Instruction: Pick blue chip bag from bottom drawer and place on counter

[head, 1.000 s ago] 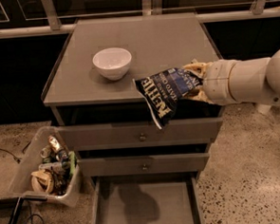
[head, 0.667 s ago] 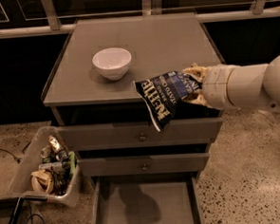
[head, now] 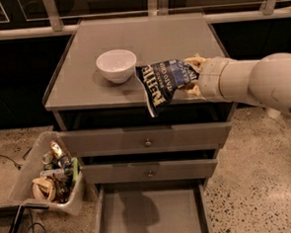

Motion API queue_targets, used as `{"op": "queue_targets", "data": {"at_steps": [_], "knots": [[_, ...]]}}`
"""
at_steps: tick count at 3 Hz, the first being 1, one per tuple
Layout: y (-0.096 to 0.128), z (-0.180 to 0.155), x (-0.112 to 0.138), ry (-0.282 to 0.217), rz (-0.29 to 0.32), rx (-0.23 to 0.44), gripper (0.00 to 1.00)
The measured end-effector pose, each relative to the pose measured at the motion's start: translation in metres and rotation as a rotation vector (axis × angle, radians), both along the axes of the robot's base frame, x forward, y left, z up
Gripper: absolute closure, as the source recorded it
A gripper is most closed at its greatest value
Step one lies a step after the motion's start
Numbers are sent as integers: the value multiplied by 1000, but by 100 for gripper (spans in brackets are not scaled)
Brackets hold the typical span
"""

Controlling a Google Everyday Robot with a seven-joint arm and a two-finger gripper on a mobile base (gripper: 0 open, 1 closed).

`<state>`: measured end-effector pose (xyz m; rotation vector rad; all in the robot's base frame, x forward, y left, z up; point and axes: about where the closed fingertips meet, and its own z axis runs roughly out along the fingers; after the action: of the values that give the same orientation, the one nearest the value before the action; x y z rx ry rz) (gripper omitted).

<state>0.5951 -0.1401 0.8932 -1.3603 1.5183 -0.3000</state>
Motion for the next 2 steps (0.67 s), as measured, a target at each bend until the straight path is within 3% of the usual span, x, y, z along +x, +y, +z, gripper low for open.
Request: {"op": "queue_targets", "data": {"at_steps": [1,2], "knots": [[1,16,26,-31,-59,0,100],[-14,29,58,-40,-131,17,100]]}}
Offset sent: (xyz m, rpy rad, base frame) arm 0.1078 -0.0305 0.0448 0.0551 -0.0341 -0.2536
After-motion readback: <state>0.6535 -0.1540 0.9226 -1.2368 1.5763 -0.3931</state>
